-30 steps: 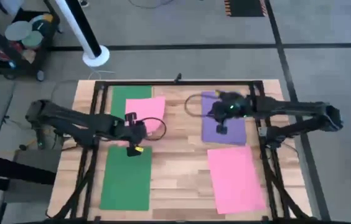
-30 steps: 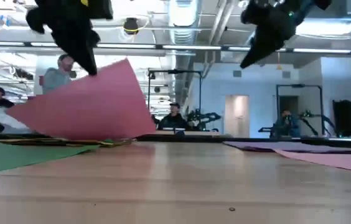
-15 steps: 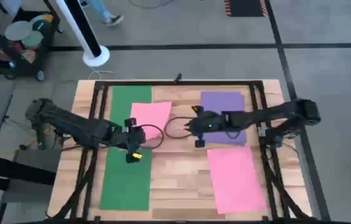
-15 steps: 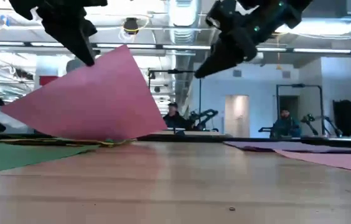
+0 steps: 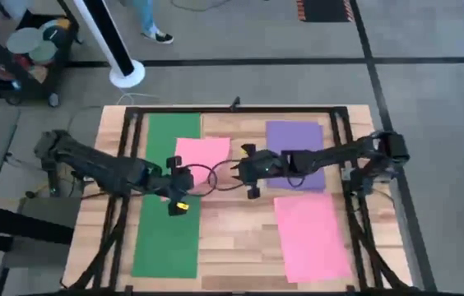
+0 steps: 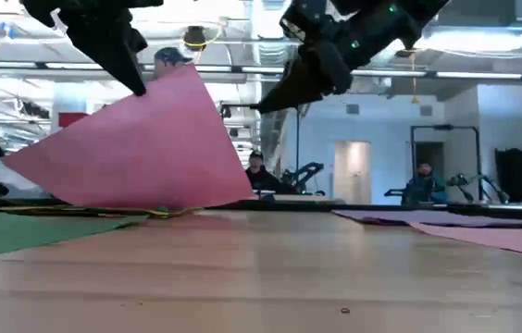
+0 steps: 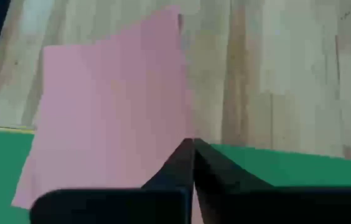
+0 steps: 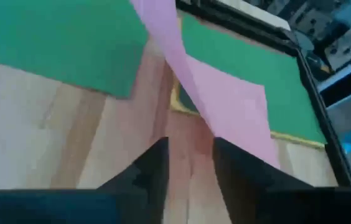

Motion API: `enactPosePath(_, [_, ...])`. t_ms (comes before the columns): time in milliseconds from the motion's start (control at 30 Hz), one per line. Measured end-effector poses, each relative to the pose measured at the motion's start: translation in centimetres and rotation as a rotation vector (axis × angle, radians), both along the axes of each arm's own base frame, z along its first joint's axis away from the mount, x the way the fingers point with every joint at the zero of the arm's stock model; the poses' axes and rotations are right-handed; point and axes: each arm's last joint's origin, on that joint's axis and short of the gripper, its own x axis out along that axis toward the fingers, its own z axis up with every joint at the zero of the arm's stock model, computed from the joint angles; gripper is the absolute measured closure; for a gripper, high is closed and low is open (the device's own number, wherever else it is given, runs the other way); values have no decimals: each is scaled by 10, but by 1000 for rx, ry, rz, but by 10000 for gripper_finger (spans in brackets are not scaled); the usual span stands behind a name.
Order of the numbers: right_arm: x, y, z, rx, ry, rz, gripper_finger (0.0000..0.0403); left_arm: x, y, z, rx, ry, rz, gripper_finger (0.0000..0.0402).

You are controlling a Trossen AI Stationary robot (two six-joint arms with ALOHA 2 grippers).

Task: Organize paper
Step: Put the pink paper on top of the other pink paper in the bottom right of the table

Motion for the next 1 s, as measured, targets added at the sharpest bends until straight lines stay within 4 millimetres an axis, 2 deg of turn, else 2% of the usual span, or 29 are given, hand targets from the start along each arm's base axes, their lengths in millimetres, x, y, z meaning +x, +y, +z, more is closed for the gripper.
enactPosePath(133, [4, 0, 5, -34, -8, 22, 231, 0, 0, 0, 3, 0, -6, 401])
enactPosePath(433, [10, 3, 17, 17, -121, 130, 240, 0, 0, 0, 7, 2, -13, 401])
enactPosePath(600, [16, 3, 6, 26, -121, 145, 245, 0, 0, 0, 10, 2, -16, 401])
enactPosePath(767, [34, 1, -5, 21, -123, 151, 250, 0, 0, 0, 11, 2, -18, 401])
enactPosePath(1000, [57, 1, -6, -1, -125, 166, 259, 0, 0, 0, 12, 4, -19, 401])
